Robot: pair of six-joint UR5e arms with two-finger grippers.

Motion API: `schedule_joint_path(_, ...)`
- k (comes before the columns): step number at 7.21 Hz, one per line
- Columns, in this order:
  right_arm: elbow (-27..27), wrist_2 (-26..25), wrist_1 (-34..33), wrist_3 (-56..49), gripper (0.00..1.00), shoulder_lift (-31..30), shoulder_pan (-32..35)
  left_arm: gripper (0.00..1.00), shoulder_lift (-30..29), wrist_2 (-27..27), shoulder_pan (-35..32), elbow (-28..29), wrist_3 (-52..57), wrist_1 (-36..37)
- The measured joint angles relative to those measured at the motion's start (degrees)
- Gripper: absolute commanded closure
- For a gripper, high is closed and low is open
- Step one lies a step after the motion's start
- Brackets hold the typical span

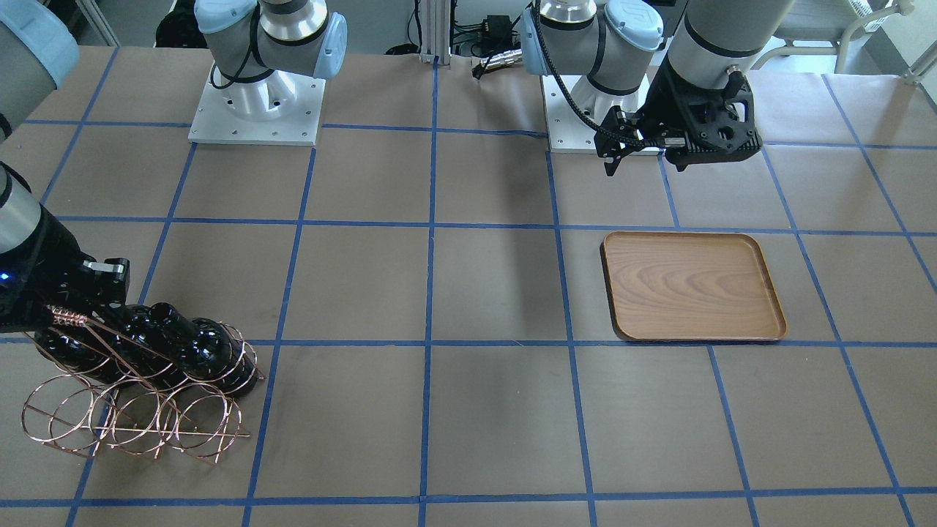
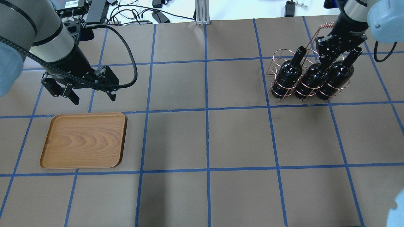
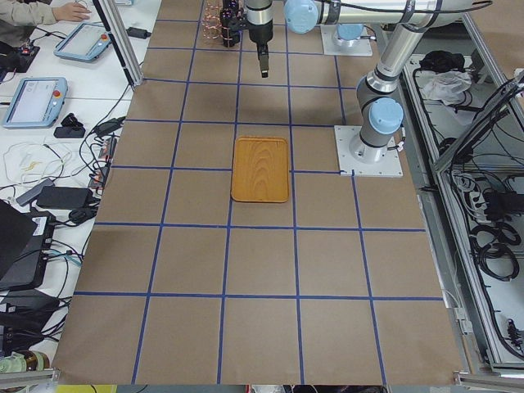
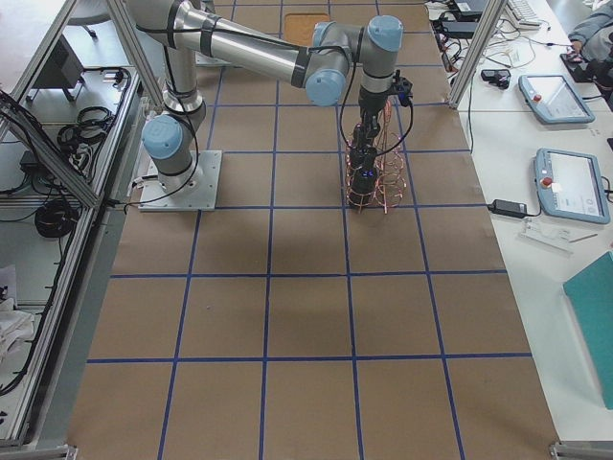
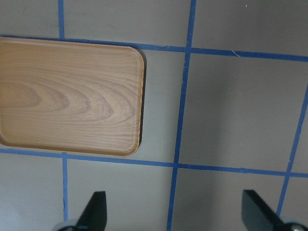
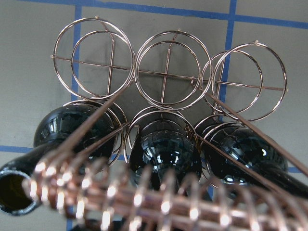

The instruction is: Take wine from basket and place on tray

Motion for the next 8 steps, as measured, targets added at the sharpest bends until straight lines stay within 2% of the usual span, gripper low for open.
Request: schedule_joint_path(8,0.01,0.13,0.00,0.09,0.75,0.00,0.00,0.00,0.33,-0.15,0.16,-0.36,0.79,-0.02)
